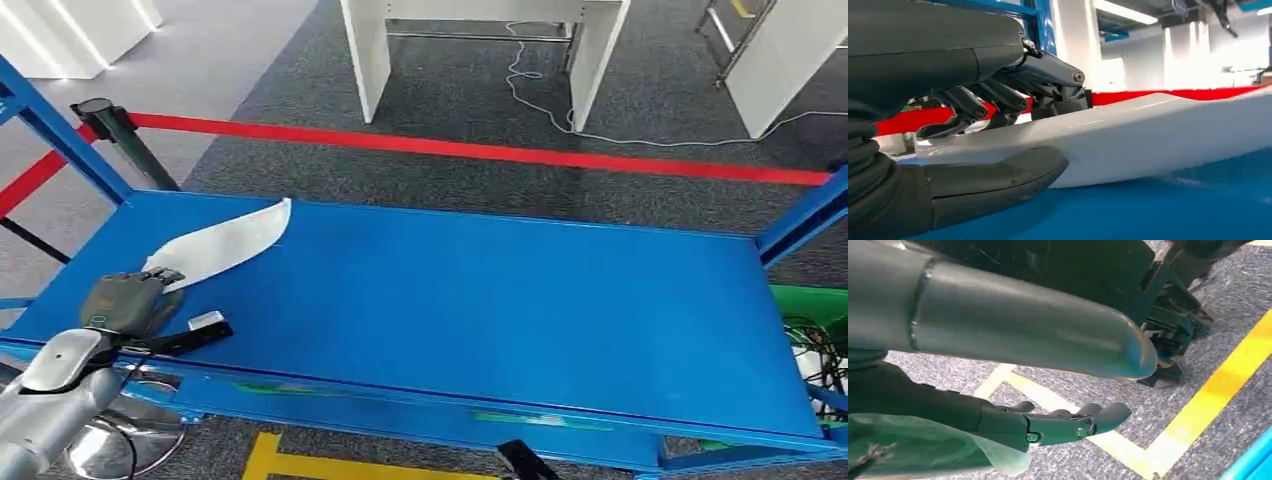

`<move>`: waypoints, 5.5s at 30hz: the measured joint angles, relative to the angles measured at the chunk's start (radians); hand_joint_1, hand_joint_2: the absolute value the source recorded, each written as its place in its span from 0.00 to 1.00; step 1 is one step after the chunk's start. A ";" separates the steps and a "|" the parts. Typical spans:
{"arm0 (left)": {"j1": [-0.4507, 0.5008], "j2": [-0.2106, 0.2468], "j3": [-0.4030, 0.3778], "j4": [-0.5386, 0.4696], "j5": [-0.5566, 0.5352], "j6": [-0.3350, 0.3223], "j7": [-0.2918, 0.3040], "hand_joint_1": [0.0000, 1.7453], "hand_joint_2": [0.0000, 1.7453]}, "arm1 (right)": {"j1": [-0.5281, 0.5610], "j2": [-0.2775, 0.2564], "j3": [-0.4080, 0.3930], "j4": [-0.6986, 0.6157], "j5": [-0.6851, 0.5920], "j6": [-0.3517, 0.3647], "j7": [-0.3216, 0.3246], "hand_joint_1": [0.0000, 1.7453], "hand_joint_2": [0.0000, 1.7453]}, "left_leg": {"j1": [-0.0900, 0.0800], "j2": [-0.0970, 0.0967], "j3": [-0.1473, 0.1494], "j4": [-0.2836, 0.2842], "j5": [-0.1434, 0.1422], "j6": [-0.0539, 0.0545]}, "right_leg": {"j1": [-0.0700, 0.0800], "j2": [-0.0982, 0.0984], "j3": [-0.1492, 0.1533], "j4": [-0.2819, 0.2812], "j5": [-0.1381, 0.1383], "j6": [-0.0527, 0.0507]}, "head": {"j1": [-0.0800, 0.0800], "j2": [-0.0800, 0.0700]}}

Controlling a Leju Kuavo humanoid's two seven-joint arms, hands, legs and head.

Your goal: Take the parts from the cabinet and place them on the table.

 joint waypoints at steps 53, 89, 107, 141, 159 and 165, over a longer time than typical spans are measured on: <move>0.462 -0.320 -0.175 -0.937 0.591 0.161 -0.355 1.00 1.00 | 0.045 -0.001 -0.085 0.001 -0.013 -0.020 -0.017 0.00 0.00 | 0.007 0.000 -0.087 0.069 -0.047 -0.016 | -0.007 -0.002 0.060 -0.030 -0.033 0.004 | 0.004 0.000; 0.481 -0.325 -0.213 -0.958 0.608 0.160 -0.381 1.00 1.00 | 0.055 -0.011 -0.086 0.005 0.003 -0.020 -0.037 0.00 0.00 | 0.005 0.006 -0.055 0.240 -0.091 -0.015 | 0.005 -0.013 0.011 -0.027 0.005 0.001 | 0.001 0.000; 0.482 -0.320 -0.212 -0.964 0.601 0.160 -0.382 1.00 1.00 | 0.042 -0.012 -0.086 0.006 0.020 -0.014 -0.050 0.00 0.00 | -0.004 0.013 -0.056 -0.035 0.057 0.019 | -0.011 -0.004 0.103 0.018 -0.065 0.063 | 0.011 0.000; 0.482 -0.303 -0.215 -0.972 0.627 0.130 -0.353 1.00 1.00 | 0.034 -0.012 -0.084 0.005 0.056 0.000 -0.012 0.00 0.00 | -0.001 -0.111 0.014 -0.027 -0.014 0.001 | -0.009 0.058 0.029 -0.006 -0.031 0.034 | 0.007 0.000; 0.506 -0.463 -0.131 -0.967 0.582 0.161 -0.429 1.00 1.00 | 0.027 -0.007 -0.085 0.003 0.076 -0.023 0.026 0.00 0.00 | 0.000 0.031 0.021 -0.039 -0.015 0.020 | -0.011 -0.082 0.013 0.010 -0.061 0.049 | -0.004 0.000; 0.506 -0.457 -0.147 -0.967 0.680 0.155 -0.386 1.00 1.00 | 0.034 -0.007 -0.085 0.003 0.089 -0.031 0.030 0.00 0.00 | -0.007 -0.045 0.013 -0.037 -0.007 0.032 | -0.008 -0.003 -0.101 0.258 -0.134 0.042 | -0.001 0.000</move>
